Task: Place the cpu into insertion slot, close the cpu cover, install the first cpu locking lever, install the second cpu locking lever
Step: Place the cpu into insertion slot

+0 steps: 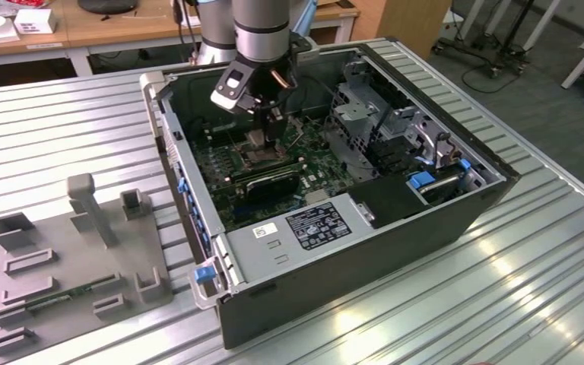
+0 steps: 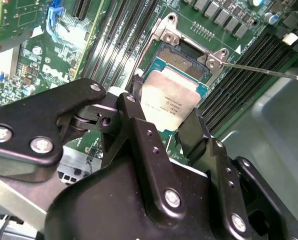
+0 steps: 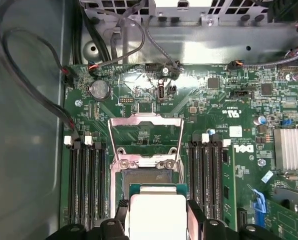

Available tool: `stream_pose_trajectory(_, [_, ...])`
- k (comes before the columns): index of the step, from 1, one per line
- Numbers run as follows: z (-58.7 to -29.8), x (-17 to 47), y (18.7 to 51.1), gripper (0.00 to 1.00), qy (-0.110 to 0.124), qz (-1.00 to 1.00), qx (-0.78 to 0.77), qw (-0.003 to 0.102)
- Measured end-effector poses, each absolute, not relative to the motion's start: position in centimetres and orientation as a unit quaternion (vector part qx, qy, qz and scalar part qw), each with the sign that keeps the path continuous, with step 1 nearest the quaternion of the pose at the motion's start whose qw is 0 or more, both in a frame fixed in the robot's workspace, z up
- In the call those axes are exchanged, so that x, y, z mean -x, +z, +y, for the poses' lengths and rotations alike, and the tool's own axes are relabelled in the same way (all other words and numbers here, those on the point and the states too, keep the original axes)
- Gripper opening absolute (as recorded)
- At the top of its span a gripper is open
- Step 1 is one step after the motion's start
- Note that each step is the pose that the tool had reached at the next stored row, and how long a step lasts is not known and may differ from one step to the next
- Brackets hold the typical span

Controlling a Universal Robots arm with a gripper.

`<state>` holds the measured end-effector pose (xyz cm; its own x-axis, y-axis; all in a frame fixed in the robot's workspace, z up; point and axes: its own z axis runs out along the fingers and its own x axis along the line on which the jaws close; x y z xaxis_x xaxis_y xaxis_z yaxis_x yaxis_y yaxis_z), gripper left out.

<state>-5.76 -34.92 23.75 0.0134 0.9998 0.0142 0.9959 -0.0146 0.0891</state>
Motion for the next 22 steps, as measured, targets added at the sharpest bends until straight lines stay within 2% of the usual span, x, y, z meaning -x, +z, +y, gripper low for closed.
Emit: stream_pose_trajectory(22, [-34.7,5.8,21.9,0.54,0.036,0.703,-0.71,0.026])
